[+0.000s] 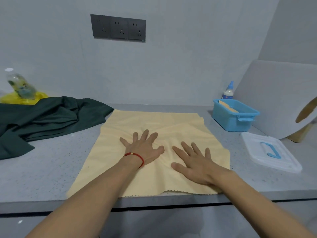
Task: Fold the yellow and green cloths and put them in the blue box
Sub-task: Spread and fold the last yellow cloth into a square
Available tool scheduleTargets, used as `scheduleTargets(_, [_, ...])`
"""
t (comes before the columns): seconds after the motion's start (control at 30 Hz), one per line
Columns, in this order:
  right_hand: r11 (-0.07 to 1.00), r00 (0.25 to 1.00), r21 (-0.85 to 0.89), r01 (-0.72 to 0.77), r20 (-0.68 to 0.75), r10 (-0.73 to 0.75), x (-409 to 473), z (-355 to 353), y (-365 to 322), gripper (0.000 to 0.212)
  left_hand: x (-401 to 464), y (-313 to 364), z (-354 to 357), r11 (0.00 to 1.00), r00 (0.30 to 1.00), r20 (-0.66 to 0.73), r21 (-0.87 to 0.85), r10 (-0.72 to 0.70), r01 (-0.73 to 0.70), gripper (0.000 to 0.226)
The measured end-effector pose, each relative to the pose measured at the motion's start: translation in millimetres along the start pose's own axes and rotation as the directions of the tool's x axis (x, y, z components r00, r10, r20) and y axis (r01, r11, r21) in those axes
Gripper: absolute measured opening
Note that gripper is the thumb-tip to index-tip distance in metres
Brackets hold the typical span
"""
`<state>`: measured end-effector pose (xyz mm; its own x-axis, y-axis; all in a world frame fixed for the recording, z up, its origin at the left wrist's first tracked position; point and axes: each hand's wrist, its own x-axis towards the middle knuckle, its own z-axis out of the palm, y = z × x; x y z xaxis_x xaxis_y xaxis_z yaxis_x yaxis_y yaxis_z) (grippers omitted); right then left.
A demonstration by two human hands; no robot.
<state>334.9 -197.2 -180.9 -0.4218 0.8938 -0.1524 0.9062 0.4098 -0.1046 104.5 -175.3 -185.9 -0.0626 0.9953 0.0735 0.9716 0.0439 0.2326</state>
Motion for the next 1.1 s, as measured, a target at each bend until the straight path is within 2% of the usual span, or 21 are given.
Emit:
scheduleTargets(0.1, [0.999, 0.999, 0.028, 0.033, -0.013, -0.033, -13.8, -1.3, 0.9, 0.083, -7.9, 1.5, -6.6, 0.993, 0.991, -0.07, -0.009, 0.114, -0.115, 0.065])
scheduleTargets(0.2, [0.993, 0.989, 0.104, 0.05, -0.147, -0.035, -36.7, -15.8, 9.5, 0.075, -28.0, 13.7, -21.1, 0.985, 0.969, -0.18, 0.01, 0.171, -0.172, 0.051])
scheduleTargets(0.27, [0.987, 0.975, 0.15, 0.052, -0.222, -0.018, -55.1, -24.2, 15.5, 0.081, -47.5, 22.8, -32.6, 0.963, 0.942, -0.206, -0.009, 0.263, -0.271, 0.055])
scheduleTargets(0.33, [0.995, 0.983, 0.091, 0.046, -0.181, -0.029, -73.6, -27.0, 18.1, 0.098, -70.8, 28.3, -34.6, 0.906, 0.898, -0.135, -0.004, 0.418, -0.422, 0.061])
scheduleTargets(0.37, [0.998, 0.99, 0.022, 0.063, -0.127, -0.059, -81.9, -24.4, 17.6, 0.102, -83.8, 29.9, -29.9, 0.873, 0.871, -0.055, 0.025, 0.488, -0.487, 0.065])
scheduleTargets(0.47, [0.981, 0.988, -0.144, 0.131, -0.063, -0.141, -98.0, -16.0, 19.2, 0.093, -112.0, 35.0, -13.9, 0.814, 0.826, 0.164, 0.149, 0.539, -0.561, 0.084])
scheduleTargets(0.5, [0.981, 0.984, -0.121, 0.152, -0.071, -0.161, -102.2, -14.9, 20.5, 0.084, -116.3, 35.3, -10.3, 0.809, 0.826, 0.179, 0.173, 0.535, -0.561, 0.083])
scheduleTargets(0.6, [0.967, 0.964, 0.12, 0.223, -0.172, -0.201, -115.0, -20.6, 29.7, 0.052, -120.1, 31.7, -15.4, 0.815, 0.828, 0.147, 0.154, 0.541, -0.559, 0.065])
scheduleTargets(0.63, [0.961, 0.958, 0.173, 0.214, -0.231, -0.171, -118.4, -21.6, 35.7, 0.048, -120.4, 30.0, -18.9, 0.819, 0.824, 0.15, 0.106, 0.547, -0.563, 0.058])
scheduleTargets(0.7, [0.976, 0.941, 0.173, 0.134, -0.33, -0.071, -125.4, -20.6, 45.6, 0.05, -123.2, 24.9, -27.3, 0.818, 0.811, 0.143, 0.011, 0.567, -0.574, 0.046])
scheduleTargets(0.77, [0.989, 0.923, 0.144, 0.029, -0.383, 0.029, -128.6, -17.9, 54.9, 0.048, -126.5, 16.7, -39.0, 0.844, 0.838, 0.145, 0.034, 0.526, -0.535, 0.051])
scheduleTargets(0.83, [0.982, 0.894, 0.187, -0.038, -0.433, 0.117, -129.6, -16.7, 63.6, 0.044, -128.3, 1.9, -52.3, 0.877, 0.888, 0.116, 0.143, 0.445, -0.458, 0.053])
scheduleTargets(1.0, [0.951, 0.822, 0.298, -0.078, -0.52, 0.231, -116.4, -18.3, 78.5, 0.028, -124.4, -54.5, -85.3, 0.954, 0.982, 0.026, 0.232, 0.189, -0.19, 0.013])
scheduleTargets(1.1, [0.923, 0.795, 0.37, -0.105, -0.526, 0.301, -97.3, -19.1, 81.0, 0.023, -117.2, -90.0, -103.0, 0.946, 1.0, -0.001, 0.324, 0.028, -0.026, 0.014])
